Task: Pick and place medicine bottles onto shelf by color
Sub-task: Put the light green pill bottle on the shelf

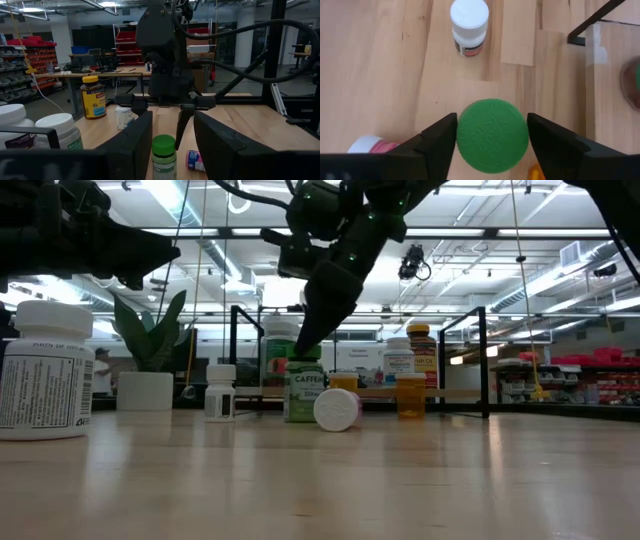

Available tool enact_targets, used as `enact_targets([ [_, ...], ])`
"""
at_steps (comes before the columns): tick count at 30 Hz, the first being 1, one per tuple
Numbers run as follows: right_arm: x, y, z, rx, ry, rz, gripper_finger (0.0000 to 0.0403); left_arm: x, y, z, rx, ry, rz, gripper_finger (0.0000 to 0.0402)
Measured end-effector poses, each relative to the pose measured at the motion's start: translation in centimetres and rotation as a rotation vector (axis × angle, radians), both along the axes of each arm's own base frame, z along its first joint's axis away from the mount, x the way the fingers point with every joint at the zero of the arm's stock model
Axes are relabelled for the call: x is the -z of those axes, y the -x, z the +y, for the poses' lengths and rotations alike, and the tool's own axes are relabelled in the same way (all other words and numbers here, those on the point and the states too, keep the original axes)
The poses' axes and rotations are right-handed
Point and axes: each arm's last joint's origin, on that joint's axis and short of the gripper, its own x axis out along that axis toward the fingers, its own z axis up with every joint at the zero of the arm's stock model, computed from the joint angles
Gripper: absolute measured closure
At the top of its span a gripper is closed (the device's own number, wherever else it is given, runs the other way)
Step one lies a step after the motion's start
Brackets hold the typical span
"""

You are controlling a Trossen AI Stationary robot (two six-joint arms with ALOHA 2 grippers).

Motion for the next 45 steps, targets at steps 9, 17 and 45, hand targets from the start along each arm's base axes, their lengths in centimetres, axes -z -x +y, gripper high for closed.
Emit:
enact_targets([
  [9, -0.3, 0.1, -0.2, 0.003, -0.002, 0.009, 0.0183, 0.0, 0.0, 0.0, 0.0, 0.0, 0.0, 0.0253],
  [17, -4.3, 0.8, -0.7, 0.022, 0.032, -0.031, 0.0179, 0.0, 0.0, 0.0, 0.0, 0.0, 0.0, 0.0252],
  [45, -5.2, 2.9, -12.0, 0.177, 0.0, -0.071, 0.0176, 0.0, 0.0, 0.0, 0.0, 0.0, 0.001, 0.0257],
])
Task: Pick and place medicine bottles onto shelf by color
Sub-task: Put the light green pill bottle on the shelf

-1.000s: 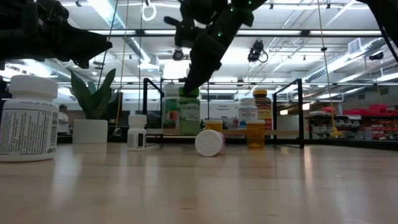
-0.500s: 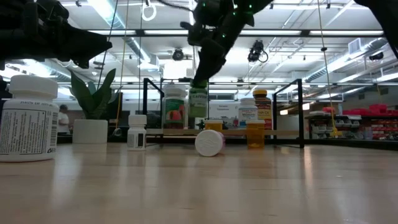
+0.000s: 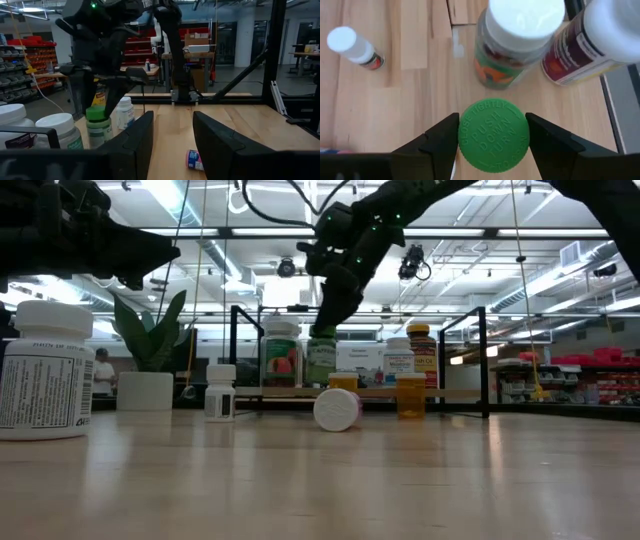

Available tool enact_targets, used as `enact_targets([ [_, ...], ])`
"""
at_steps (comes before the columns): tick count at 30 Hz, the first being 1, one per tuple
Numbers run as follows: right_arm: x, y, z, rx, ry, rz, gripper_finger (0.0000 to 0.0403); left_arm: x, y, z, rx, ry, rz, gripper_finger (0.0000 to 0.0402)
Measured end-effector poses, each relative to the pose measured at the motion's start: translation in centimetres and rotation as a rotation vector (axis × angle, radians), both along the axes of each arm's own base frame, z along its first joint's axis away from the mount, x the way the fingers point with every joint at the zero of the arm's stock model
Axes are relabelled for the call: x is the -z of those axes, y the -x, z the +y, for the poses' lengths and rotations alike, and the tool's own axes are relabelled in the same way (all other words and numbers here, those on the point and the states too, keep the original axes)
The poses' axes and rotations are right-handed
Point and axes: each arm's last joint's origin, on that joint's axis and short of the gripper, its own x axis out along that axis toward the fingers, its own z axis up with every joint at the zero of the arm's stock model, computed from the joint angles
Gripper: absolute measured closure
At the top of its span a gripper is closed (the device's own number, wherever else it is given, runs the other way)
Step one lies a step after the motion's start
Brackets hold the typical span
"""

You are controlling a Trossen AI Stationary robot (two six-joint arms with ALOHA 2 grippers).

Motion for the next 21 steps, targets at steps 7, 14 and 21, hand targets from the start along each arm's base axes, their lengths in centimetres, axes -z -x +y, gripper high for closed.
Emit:
enact_targets([
  [7, 0.14, 0.0, -0.11, 0.008, 0.014, 0.011, 0.0176, 0.01, 0.0, 0.0, 0.0, 0.0, 0.0, 0.0249],
  [14, 0.16, 0.02, -0.11, 0.01, 0.017, 0.015, 0.0176, 0.0, 0.0, 0.0, 0.0, 0.0, 0.0, 0.0255],
  [21, 0.13, -0.01, -0.14, 0.013, 0.023, 0.011, 0.0176, 0.0, 0.0, 0.0, 0.0, 0.0, 0.0, 0.0252],
])
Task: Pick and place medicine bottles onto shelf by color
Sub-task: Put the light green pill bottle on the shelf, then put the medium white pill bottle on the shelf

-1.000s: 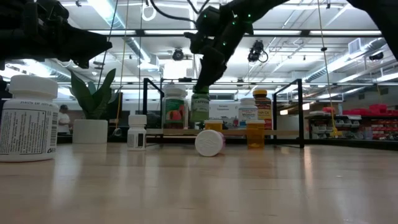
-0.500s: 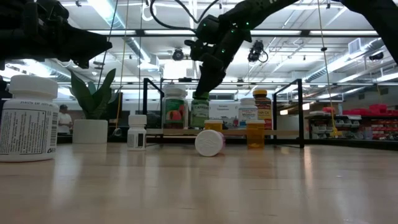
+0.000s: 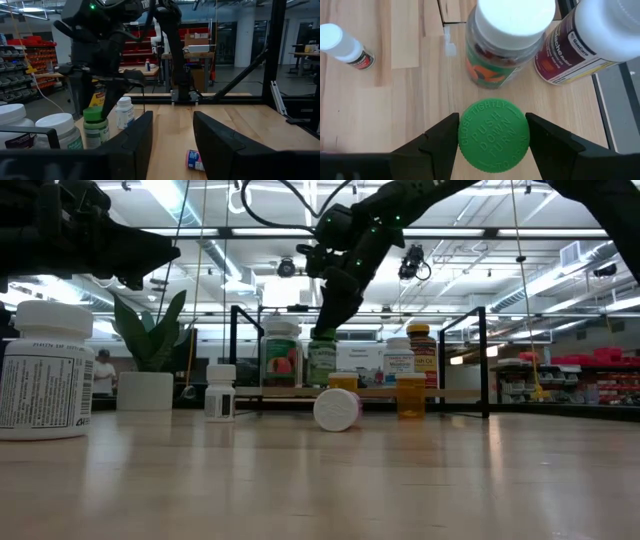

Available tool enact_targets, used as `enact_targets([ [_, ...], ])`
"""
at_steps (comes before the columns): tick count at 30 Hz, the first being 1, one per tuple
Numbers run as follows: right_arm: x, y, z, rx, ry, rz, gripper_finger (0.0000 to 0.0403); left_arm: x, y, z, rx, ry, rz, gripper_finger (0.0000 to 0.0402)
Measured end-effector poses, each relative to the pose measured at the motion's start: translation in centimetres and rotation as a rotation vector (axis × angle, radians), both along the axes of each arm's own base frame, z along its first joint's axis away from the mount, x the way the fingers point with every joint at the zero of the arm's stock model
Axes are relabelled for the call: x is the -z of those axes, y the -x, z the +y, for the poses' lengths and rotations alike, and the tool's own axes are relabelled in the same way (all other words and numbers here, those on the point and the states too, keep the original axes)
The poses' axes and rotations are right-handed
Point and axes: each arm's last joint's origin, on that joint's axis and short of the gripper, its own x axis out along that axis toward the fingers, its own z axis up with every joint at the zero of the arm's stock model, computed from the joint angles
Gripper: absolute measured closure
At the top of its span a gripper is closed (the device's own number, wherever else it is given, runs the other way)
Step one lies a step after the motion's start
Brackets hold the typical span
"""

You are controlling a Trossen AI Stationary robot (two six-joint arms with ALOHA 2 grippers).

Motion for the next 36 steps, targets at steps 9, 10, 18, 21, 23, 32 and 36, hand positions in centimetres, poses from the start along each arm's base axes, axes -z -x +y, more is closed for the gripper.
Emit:
enact_targets([
  [9, 0.0, -0.1, 0.0, 0.006, 0.001, -0.008, 0.0166, 0.0, 0.0, 0.0, 0.0, 0.0, 0.0, 0.0254],
  [10, 0.0, -0.1, 0.0, 0.007, 0.001, -0.008, 0.0162, 0.0, 0.0, 0.0, 0.0, 0.0, 0.0, 0.0256],
  [18, 0.0, -0.1, 0.0, 0.007, 0.001, -0.008, 0.0144, 0.0, 0.0, 0.0, 0.0, 0.0, 0.0, 0.0257],
  [21, 0.0, -0.1, 0.0, 0.007, 0.001, -0.008, 0.0144, 0.0, 0.0, 0.0, 0.0, 0.0, 0.0, 0.0252],
  [23, -0.1, -0.1, 0.0, 0.01, 0.005, -0.009, 0.0144, 0.0, 0.0, 0.0, 0.0, 0.0, 0.0, 0.025],
  [32, -1.9, 0.1, 0.0, 0.021, 0.026, -0.023, 0.0124, 0.0, 0.0, 0.0, 0.0, 0.0, 0.0, 0.0254],
  [36, -4.2, 0.0, 0.6, 0.017, 0.026, -0.037, 0.0112, 0.0, 0.0, 0.0, 0.0, 0.0, 0.0, 0.0257],
])
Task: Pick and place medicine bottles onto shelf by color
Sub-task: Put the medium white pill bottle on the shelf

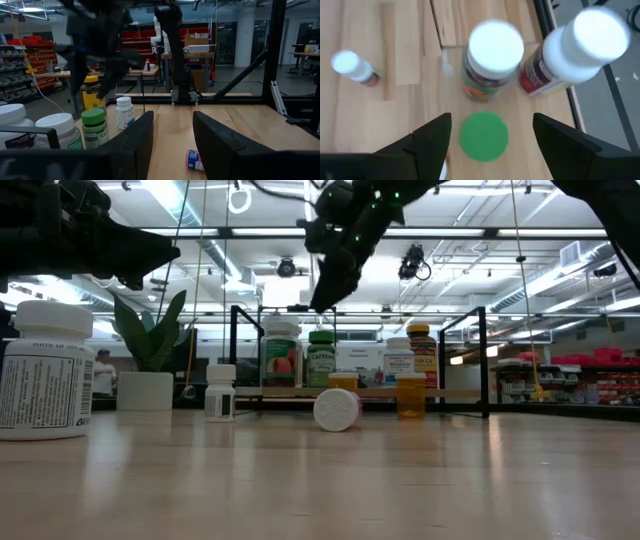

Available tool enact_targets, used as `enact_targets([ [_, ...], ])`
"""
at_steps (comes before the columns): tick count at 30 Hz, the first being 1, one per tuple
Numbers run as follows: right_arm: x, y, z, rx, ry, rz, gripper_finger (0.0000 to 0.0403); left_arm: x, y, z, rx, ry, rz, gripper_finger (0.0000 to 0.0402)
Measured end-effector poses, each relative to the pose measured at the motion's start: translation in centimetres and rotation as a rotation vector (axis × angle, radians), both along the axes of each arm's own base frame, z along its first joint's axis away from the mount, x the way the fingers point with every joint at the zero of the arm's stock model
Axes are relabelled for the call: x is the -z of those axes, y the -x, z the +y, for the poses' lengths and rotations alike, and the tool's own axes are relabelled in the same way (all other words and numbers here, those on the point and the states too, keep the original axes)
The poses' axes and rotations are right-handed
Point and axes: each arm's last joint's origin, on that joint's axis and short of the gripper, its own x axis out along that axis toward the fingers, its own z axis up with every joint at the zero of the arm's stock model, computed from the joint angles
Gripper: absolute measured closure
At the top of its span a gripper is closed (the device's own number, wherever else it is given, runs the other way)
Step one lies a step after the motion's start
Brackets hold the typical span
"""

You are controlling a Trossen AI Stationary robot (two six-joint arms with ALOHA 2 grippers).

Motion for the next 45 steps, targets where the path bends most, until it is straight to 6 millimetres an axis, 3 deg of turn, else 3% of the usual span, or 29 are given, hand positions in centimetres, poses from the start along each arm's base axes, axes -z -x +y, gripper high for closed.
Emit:
enact_targets([
  [6, -2.7, 0.4, 2.0, -0.01, -0.049, 0.047, 0.0106, 0.0, 0.0, 0.0, 0.0, 0.0, 0.0, 0.025],
  [10, -3.0, 0.3, 4.6, -0.072, -0.149, 0.093, 0.0114, 0.0, 0.0, 0.0, 0.0, 0.0, 0.0, 0.0249],
  [15, -1.8, -0.5, 8.6, -0.15, -0.208, 0.135, 0.0124, 0.0, 0.0, 0.0, 0.001, 0.0, 0.0, 0.0256],
  [20, -0.1, -0.6, 11.4, -0.153, -0.239, 0.202, 0.0127, 0.0, 0.0, 0.0, 0.0, 0.0, 0.0, 0.0253],
  [28, 2.9, -0.4, 16.5, -0.22, -0.161, 0.318, 0.0128, 0.0, 0.0, 0.0, 0.0, 0.0, 0.0, 0.0252],
  [36, 2.9, -1.3, 18.0, -0.241, -0.119, 0.225, 0.0128, 0.0, 0.0, 0.0, 0.004, 0.025, -0.005, 0.0259],
  [40, 3.0, -1.0, 19.2, -0.262, -0.116, 0.25, 0.0128, -0.2, 0.0, 0.0, 0.028, 0.18, -0.044, 0.0255],
  [45, 3.0, -0.5, 20.5, -0.284, -0.1, 0.271, 0.0128, 0.1, 0.0, 0.0, 0.026, 0.182, -0.022, 0.0251],
])
